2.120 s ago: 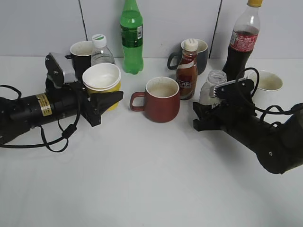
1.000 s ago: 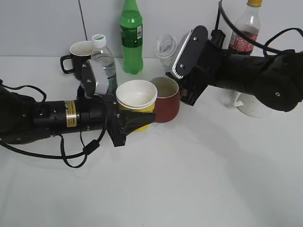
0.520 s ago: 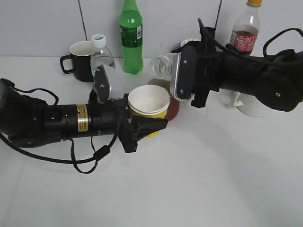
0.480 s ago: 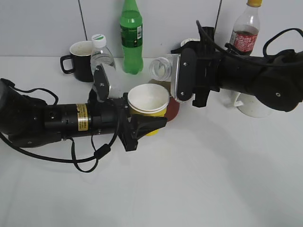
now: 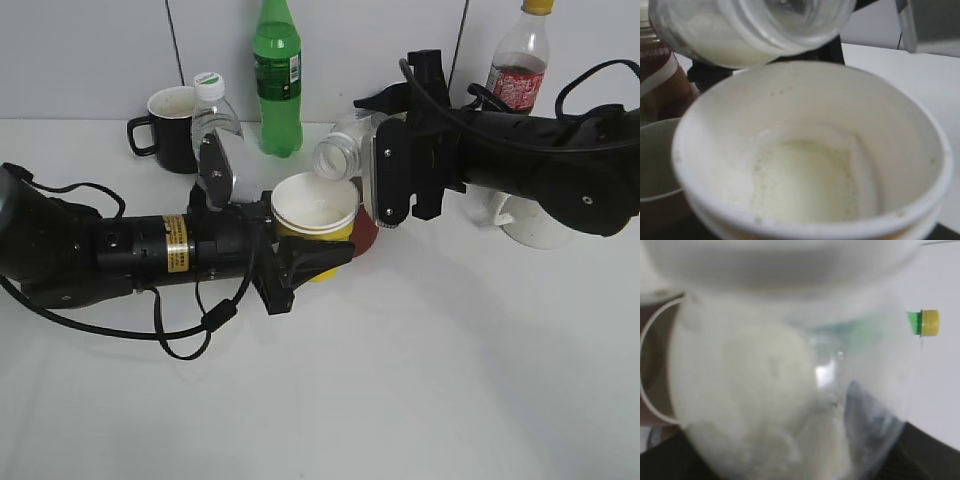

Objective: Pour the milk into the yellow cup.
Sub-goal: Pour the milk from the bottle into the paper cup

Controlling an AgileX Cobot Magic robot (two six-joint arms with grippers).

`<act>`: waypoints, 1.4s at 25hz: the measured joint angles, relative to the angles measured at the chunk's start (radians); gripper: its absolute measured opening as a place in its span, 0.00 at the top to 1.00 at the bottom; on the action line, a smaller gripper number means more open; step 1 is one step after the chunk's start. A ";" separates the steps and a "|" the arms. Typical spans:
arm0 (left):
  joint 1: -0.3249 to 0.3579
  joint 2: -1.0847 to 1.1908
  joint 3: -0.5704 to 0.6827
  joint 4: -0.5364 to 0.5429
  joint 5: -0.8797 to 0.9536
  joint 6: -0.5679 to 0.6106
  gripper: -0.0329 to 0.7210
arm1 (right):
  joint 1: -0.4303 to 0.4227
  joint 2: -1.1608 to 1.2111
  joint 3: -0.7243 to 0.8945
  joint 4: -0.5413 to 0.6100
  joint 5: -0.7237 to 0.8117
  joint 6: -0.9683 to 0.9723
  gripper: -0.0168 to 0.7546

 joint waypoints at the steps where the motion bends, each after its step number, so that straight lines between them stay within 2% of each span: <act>1: -0.001 0.000 0.000 0.001 0.000 0.000 0.45 | 0.000 0.000 0.000 0.000 -0.009 -0.010 0.41; 17: -0.001 0.000 0.000 0.028 0.000 0.000 0.45 | 0.000 0.000 0.000 0.000 -0.079 -0.170 0.41; 35: -0.001 0.000 0.000 0.063 -0.003 0.000 0.45 | 0.000 0.000 0.000 0.000 -0.098 -0.259 0.41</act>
